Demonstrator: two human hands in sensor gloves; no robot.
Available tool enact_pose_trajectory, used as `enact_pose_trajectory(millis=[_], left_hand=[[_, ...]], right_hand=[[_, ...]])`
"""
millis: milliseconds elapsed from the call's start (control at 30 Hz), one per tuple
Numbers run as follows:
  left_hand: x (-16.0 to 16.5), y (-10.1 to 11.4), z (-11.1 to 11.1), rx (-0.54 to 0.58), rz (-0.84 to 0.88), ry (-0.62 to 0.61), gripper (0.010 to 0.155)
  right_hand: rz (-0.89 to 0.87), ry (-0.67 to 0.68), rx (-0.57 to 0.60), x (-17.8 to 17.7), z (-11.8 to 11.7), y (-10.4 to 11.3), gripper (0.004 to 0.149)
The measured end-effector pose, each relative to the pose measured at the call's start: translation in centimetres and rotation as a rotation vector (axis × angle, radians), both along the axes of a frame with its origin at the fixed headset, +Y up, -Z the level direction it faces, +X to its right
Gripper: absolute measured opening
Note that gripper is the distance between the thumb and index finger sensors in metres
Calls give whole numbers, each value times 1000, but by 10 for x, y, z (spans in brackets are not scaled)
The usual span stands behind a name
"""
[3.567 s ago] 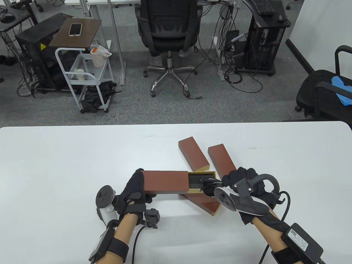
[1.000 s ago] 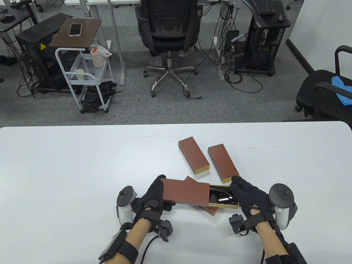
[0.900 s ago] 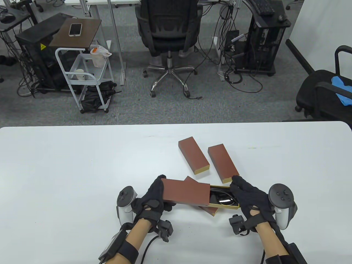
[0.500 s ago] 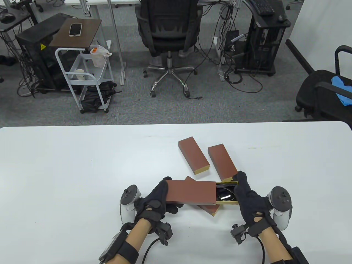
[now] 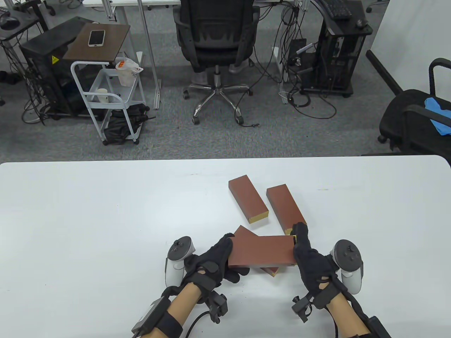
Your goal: Slide to open storage boxes and store sunglasses
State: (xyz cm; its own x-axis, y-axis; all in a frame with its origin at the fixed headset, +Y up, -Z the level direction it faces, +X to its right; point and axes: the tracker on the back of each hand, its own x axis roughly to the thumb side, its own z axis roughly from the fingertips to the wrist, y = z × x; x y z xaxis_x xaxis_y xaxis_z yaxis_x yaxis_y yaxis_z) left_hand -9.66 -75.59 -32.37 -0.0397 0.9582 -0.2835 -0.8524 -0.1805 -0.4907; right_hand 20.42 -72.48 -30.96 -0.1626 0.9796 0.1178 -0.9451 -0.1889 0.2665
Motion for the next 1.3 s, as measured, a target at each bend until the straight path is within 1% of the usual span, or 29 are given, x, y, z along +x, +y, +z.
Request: enact_pose_trajectory(millis=[233, 267, 333, 367, 400, 433, 467, 533, 567, 600, 667, 733, 767, 833, 933, 1033, 1167, 1233, 1300], left_hand=[[0, -4, 0, -14, -2, -2, 77], [0, -5, -1, -11, -6, 1, 77], [-2, -6, -1, -4, -31, 10, 76], [-2, -7, -1, 8, -55, 21, 76], [-2, -7, -2, 11, -67, 22, 76], [-1, -7, -2, 12, -74, 10, 76], [0, -7, -2, 14, -76, 0, 76], [4, -8, -1, 22, -83, -15, 76], [5, -8, -1, 26, -87, -18, 75], [7, -9, 0, 32, -95, -23, 75], [10, -10, 1, 49, -98, -39, 75], [13, -11, 2, 62, -89, -84, 75], [14, -11, 3, 56, -87, -93, 75], [14, -12, 3, 53, -78, -69, 75], [12, -12, 2, 69, -113, -67, 75], [10, -9, 2, 113, -206, -18, 74], [6, -1, 0, 210, -338, 47, 73], [2, 5, 0, 280, -418, 105, 67], [-4, 12, -1, 366, -514, 170, 64]], right_hand=[[36, 53, -43, 2, -2, -4, 88], [39, 43, -44, 3, -2, -3, 89], [83, -34, 21, 5, 0, 4, 88], [158, -57, 93, 5, 1, 11, 86], [225, -49, 140, 3, 2, 15, 84], [337, -8, 206, -1, 4, 22, 82], [414, 18, 246, -4, 6, 26, 81], [662, 43, 392, -17, 13, 36, 83], [723, 51, 438, -21, 15, 38, 84], [827, 75, 487, -29, 19, 40, 85], [983, 95, 545, -41, 26, 41, 85], [1089, 90, 590, -51, 31, 41, 83], [1114, 76, 600, -53, 32, 42, 82], [1140, 41, 638, -58, 35, 43, 79], [1176, 22, 633, -61, 35, 41, 79], [1182, 32, 612, -62, 34, 38, 80], [1183, 19, 588, -58, 31, 38, 80], [1196, -14, 569, -52, 28, 37, 79], [1220, -74, 513, -39, 21, 34, 79]])
